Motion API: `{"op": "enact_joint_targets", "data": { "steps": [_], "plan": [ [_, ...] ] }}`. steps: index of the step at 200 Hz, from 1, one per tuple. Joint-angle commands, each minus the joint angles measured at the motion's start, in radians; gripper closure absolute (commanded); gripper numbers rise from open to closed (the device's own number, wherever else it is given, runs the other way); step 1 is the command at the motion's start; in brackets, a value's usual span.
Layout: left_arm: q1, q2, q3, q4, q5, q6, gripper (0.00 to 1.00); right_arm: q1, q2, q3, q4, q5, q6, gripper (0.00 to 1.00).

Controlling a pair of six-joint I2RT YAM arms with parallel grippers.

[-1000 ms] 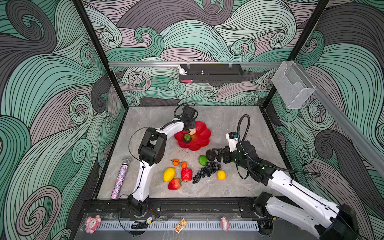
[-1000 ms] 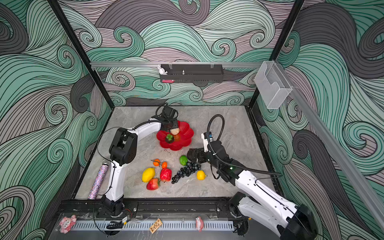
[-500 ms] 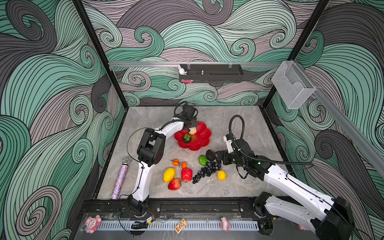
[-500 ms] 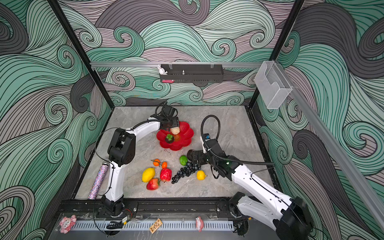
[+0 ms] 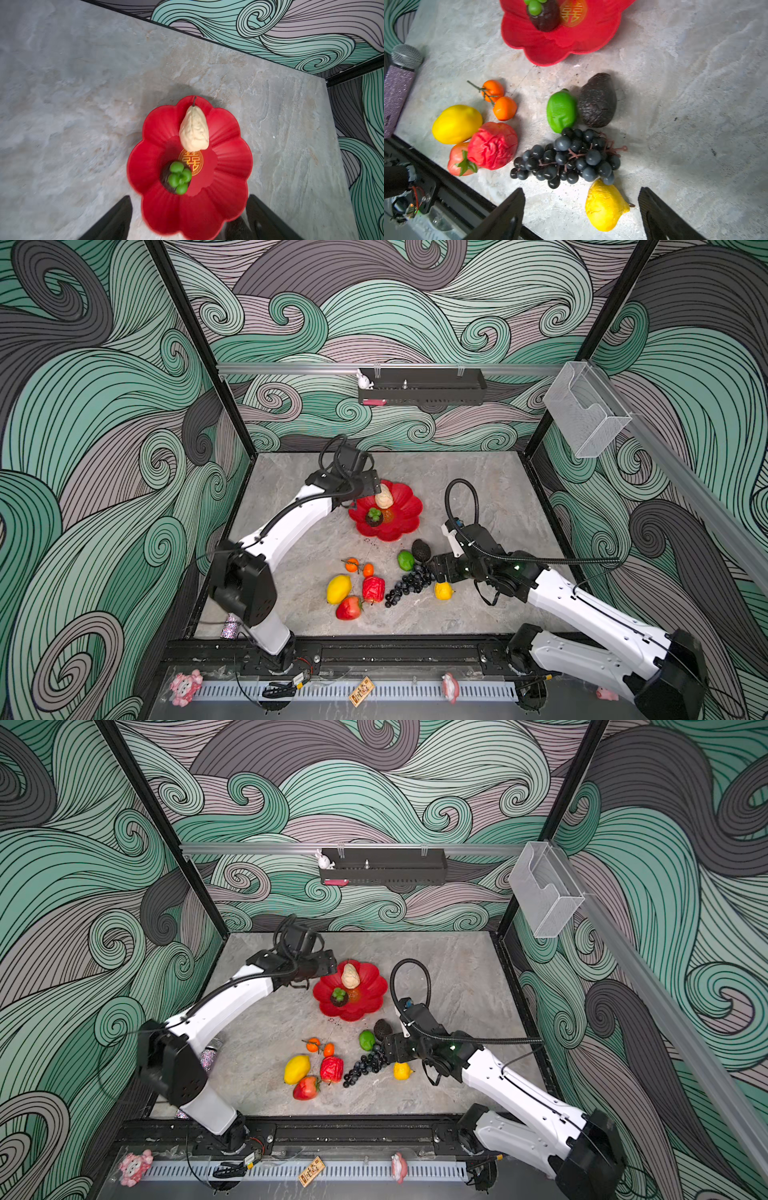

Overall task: Place and organize the fake fruits in the fruit bowl
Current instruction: 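Open the left gripper and withdraw it while the right gripper moves toward the loose fruits, then lower the right gripper onto the red apple and close on it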

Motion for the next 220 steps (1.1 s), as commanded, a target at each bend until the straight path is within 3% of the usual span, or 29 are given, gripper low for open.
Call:
{"op": "enact_joint_targets", "data": {
  "steps": [1, 30, 64, 85, 122, 220],
  "plan": [
    [0.019, -0.164, -0.178, -0.038, -0.022, -0.033, 0.09, 0.1, 0.029, 0.05, -0.002, 0.028, 0.058, 0.13],
    [0.026, -0.441, -0.354, -0.088, 0.039, -0.01, 0.05, 0.215, 0.131, 0.081, 0.06, 0.036, 0.169, 0.14],
    [0.031, -0.78, -0.474, -0.203, -0.086, -0.025, 0.01, 0.33, 0.273, 0.147, 0.08, 0.133, 0.326, 0.12],
    [0.032, -0.919, -0.519, -0.242, -0.156, -0.019, 0.01, 0.369, 0.343, 0.171, 0.111, 0.165, 0.428, 0.12],
    [0.032, -1.033, -0.554, -0.279, -0.225, 0.008, 0.01, 0.409, 0.441, 0.226, 0.126, 0.255, 0.563, 0.12],
    [0.027, -1.188, -0.586, -0.308, -0.241, 0.003, 0.01, 0.418, 0.731, 0.395, 0.089, 0.202, 0.704, 0.15]
  ]
}}
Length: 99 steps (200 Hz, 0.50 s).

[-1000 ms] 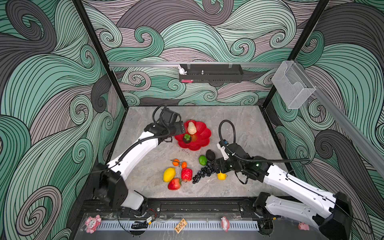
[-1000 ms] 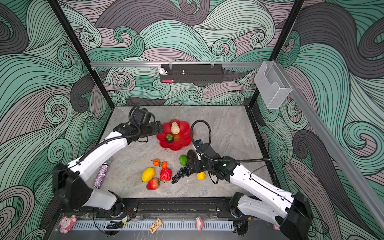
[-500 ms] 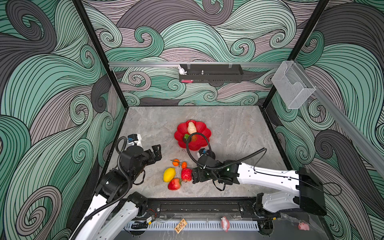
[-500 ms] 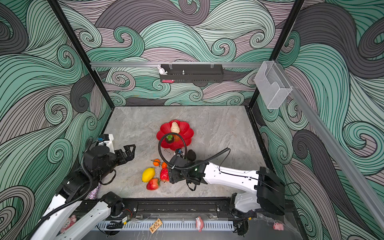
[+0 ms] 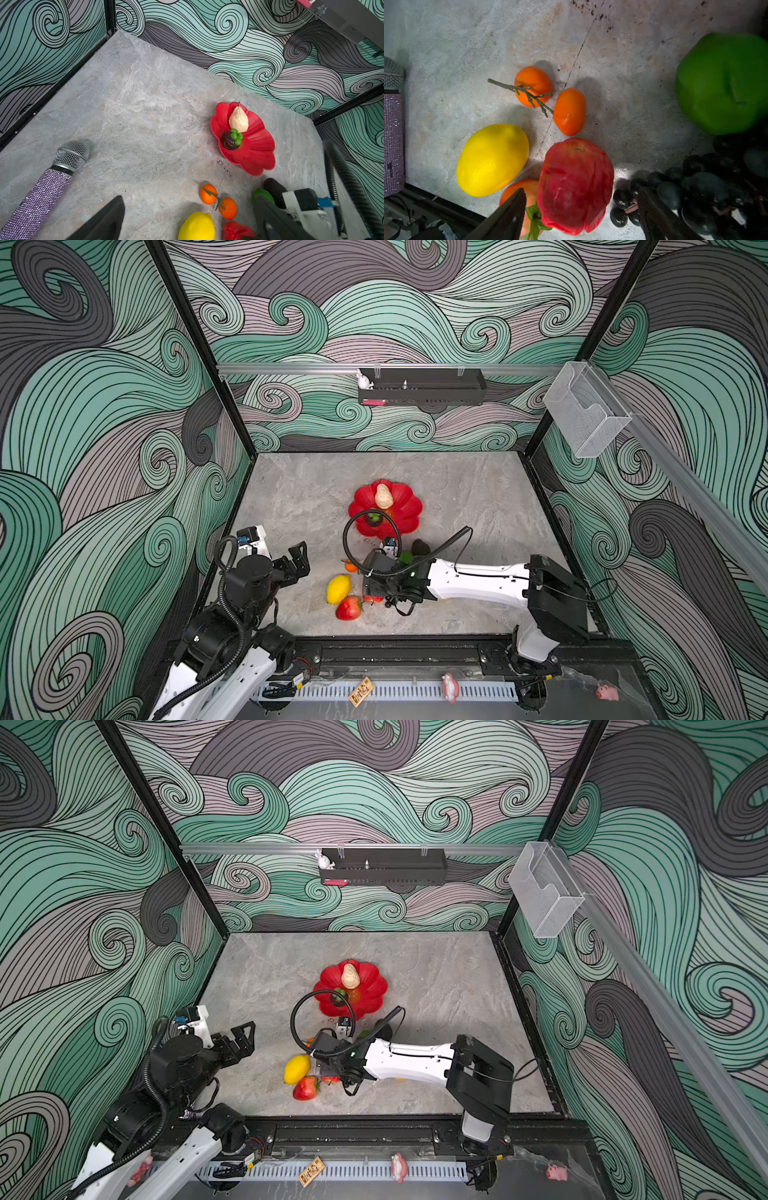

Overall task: Place and organize the fake fruits in the fruit bowl
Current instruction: 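Lower the right gripper onto the red apple and close on it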

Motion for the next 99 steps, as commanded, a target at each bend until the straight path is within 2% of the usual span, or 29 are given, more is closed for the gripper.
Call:
{"op": "enact_joint_targets", "data": {
  "steps": [1, 32, 61, 99],
  "plan": [
    [0.002, -0.017, -0.008, -0.023, -0.026, 0.006, 0.01, 0.003, 0.022, 0.029, -0.039, -0.001, 0.046, 0.15],
    [-0.002, -0.017, -0.011, -0.017, -0.015, 0.006, 0.01, 0.003, 0.057, 0.039, -0.035, -0.021, 0.057, 0.16],
    [-0.007, -0.02, -0.015, -0.014, -0.01, 0.004, 0.01, 0.0, 0.099, 0.06, 0.0, -0.076, 0.046, 0.22],
    [-0.019, -0.021, -0.021, -0.011, -0.013, 0.001, 0.01, -0.002, 0.112, 0.064, 0.003, -0.073, 0.04, 0.29]
  ]
}}
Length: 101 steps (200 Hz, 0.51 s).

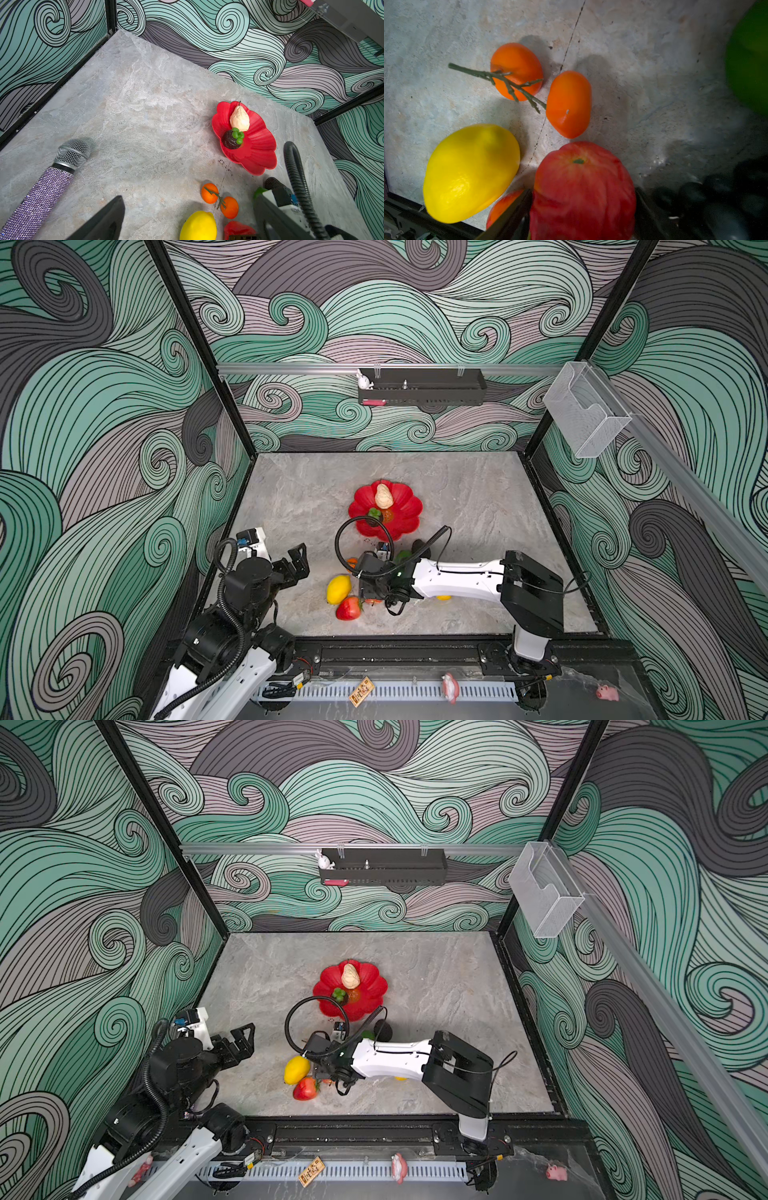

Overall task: Place and organize the fake fruits in the fruit bowl
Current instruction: 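Lower the right gripper onto the red apple and close on it, then lift the red apple with the right gripper while the left gripper reaches toward it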

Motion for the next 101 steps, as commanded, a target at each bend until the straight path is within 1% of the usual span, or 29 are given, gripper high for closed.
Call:
{"op": "enact_joint_targets", "data": {
  "steps": [1, 35, 63, 79, 101],
  "plan": [
    [-0.014, -0.011, -0.003, -0.008, -0.014, 0.001, 0.01, -0.002, 0.005, 0.015, -0.008, -0.004, 0.002, 0.29],
    [-0.022, -0.007, -0.008, -0.002, -0.015, 0.0, 0.01, -0.003, -0.026, -0.001, 0.0, 0.009, -0.002, 0.33],
    [-0.024, 0.002, -0.013, 0.012, -0.003, 0.005, 0.01, -0.006, -0.124, -0.05, 0.021, 0.049, -0.01, 0.33],
    [-0.022, 0.015, -0.026, 0.047, 0.038, 0.015, 0.01, -0.017, -0.211, -0.102, 0.059, 0.061, -0.007, 0.34],
    [-0.022, 0.037, -0.054, 0.131, 0.144, 0.049, 0.02, -0.052, -0.347, -0.181, 0.119, 0.055, 0.016, 0.34]
  ]
}}
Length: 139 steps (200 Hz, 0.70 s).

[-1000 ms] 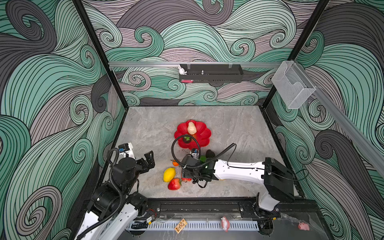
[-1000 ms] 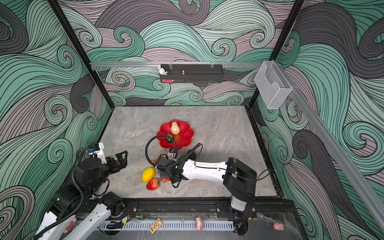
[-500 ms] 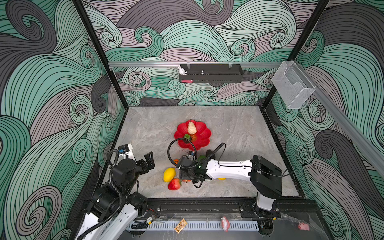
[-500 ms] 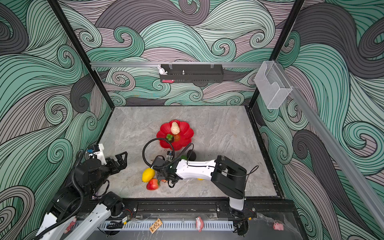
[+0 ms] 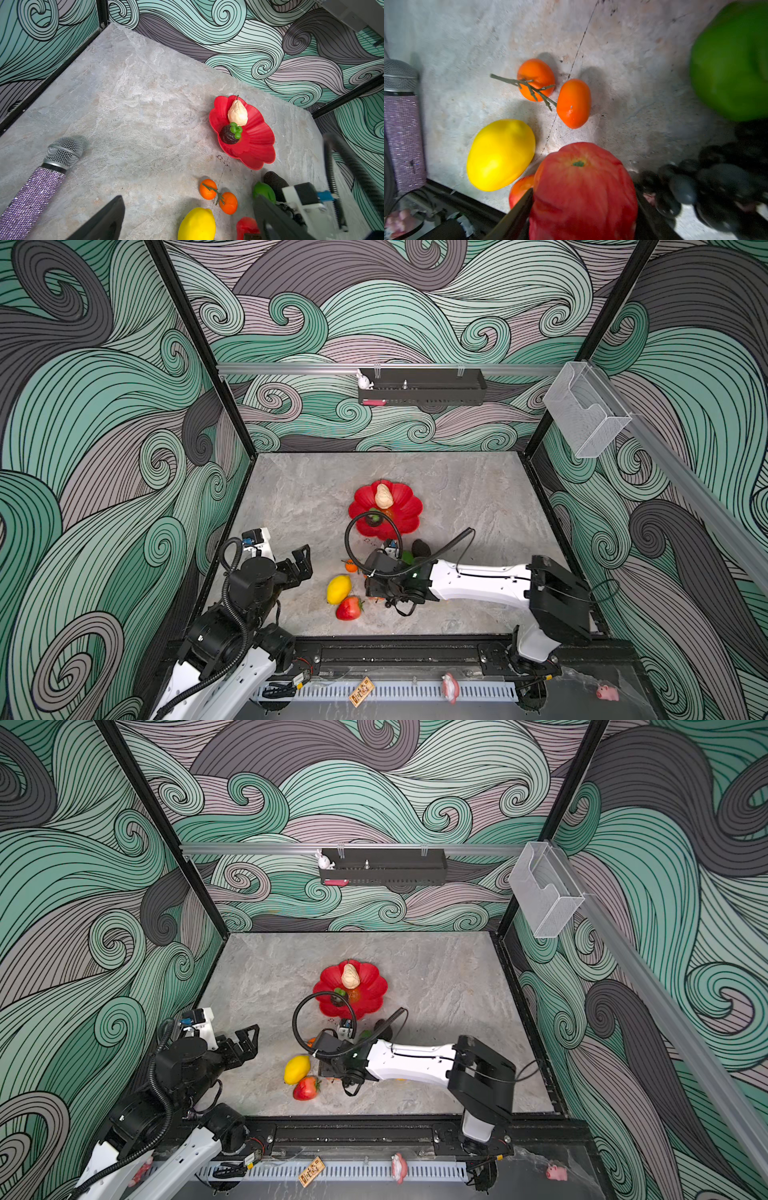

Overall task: Place and organize the fake fruits in the fruit bowl
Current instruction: 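Lift the red apple with the right gripper while the left gripper reaches toward it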

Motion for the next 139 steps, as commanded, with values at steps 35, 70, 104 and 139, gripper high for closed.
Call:
{"op": "enact_joint_targets", "data": {
  "steps": [35, 70, 104, 139],
  "plan": [
    [-0.007, 0.081, -0.06, 0.25, 0.26, 0.042, 0.02, -0.117, -0.328, -0.17, 0.155, -0.002, 0.092, 0.35],
    [-0.024, 0.185, -0.147, 0.504, 0.452, 0.036, 0.03, -0.199, -0.463, -0.231, 0.206, -0.058, 0.157, 0.35],
    [-0.13, 0.218, -0.261, 0.751, 0.442, 0.085, 0.03, -0.249, -0.571, -0.294, 0.238, -0.065, 0.214, 0.36],
    [-0.248, 0.276, -0.304, 0.902, 0.407, 0.172, 0.03, -0.31, -0.607, -0.356, 0.303, -0.117, 0.27, 0.36]
  ]
}}
